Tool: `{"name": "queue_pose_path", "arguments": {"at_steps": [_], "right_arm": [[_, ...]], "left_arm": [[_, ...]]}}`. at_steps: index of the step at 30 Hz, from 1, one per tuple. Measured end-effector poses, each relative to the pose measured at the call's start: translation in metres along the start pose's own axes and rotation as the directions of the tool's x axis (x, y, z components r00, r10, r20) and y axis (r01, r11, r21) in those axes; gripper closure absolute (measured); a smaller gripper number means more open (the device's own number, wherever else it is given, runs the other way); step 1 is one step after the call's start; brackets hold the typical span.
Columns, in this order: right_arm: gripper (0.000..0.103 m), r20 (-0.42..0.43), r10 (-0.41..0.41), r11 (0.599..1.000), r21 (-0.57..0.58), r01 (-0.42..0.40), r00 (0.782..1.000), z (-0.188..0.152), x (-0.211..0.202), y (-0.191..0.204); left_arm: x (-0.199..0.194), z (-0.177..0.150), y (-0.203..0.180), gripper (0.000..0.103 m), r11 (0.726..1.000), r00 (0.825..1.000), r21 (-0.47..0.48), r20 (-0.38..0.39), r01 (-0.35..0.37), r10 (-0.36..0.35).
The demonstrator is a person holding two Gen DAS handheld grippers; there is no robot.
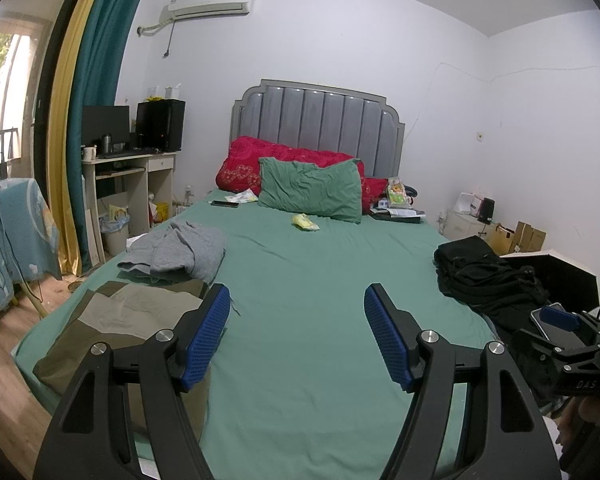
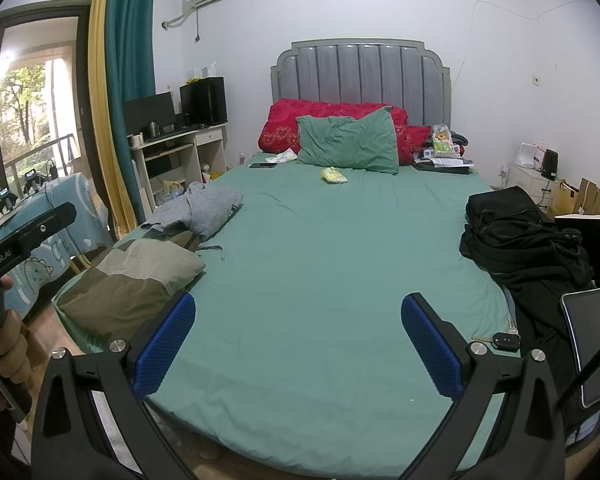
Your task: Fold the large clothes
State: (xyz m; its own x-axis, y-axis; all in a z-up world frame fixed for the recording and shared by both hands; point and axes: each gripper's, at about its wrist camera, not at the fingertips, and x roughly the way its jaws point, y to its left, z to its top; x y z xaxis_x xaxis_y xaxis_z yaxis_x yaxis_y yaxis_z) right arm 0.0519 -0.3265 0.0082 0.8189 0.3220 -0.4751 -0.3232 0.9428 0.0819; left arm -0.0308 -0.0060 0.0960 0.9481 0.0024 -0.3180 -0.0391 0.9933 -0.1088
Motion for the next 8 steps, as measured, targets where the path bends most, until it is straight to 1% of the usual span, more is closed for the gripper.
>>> {"name": "queue_pose_path", "arguments": {"at_steps": [8], "right_arm": [[0.001, -0.017, -0.005, 1.000, -0.001, 0.005, 1.000, -0.0036, 0.0056, 0.0034]], "left_arm": [[0.0011, -0.0027, -0.0074, 0.030, 1.000, 1.000, -0.010, -0.011, 0.011, -0.011]]}}
